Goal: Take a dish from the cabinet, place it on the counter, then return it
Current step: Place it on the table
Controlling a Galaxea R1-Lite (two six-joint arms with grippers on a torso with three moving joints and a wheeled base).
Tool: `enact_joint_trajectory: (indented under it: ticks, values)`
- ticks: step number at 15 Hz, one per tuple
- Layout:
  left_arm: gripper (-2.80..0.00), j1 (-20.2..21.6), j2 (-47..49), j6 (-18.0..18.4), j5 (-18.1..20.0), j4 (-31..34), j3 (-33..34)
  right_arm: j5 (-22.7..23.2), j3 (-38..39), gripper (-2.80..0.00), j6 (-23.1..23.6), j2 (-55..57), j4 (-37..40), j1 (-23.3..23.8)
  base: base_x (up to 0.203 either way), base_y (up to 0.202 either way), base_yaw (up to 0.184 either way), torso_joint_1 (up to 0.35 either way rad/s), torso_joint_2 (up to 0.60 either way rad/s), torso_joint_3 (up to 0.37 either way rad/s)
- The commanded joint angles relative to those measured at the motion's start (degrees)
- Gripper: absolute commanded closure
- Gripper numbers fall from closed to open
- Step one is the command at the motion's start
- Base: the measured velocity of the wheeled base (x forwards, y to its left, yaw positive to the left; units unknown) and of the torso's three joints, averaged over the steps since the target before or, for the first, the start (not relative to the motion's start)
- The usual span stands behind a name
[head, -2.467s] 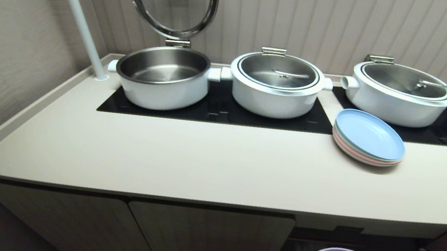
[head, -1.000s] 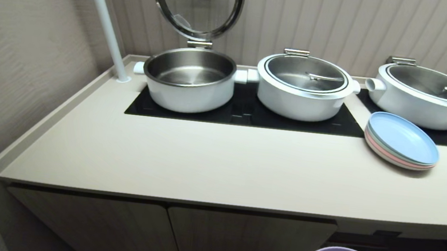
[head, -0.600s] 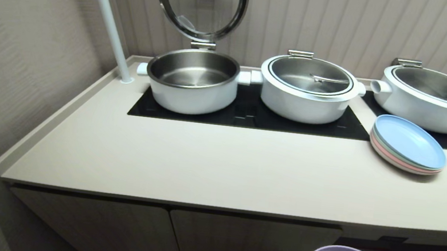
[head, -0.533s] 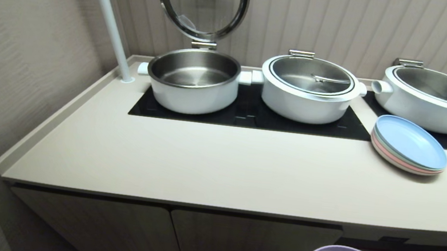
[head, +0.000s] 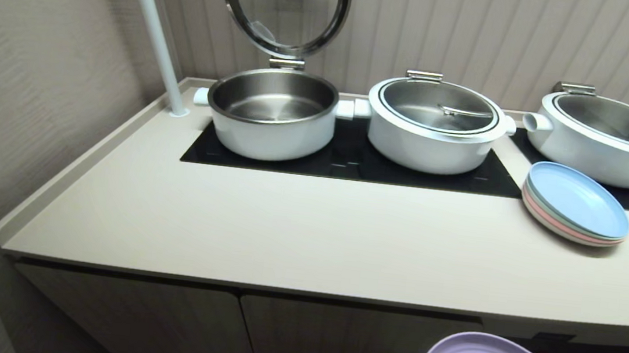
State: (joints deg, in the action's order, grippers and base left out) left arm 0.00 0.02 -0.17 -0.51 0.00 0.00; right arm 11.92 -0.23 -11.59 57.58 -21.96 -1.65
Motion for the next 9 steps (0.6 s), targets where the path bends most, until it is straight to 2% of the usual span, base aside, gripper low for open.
enact_joint_trajectory:
  ticks: [1, 9]
  values:
    - [0.00, 0.0, 0.0, 0.0, 0.0, 0.0, 0.0, 0.1, -1.7, 0.00, 0.1, 1.1, 0.1, 0.1, 0.000, 0.000, 0.000, 0.000, 0.00, 0.000]
    - [0.00, 0.0, 0.0, 0.0, 0.0, 0.0, 0.0, 0.1, -12.0, 0.00, 0.1, 8.3, 1.4, -0.4, 0.000, 0.000, 0.000, 0.000, 0.00, 0.000]
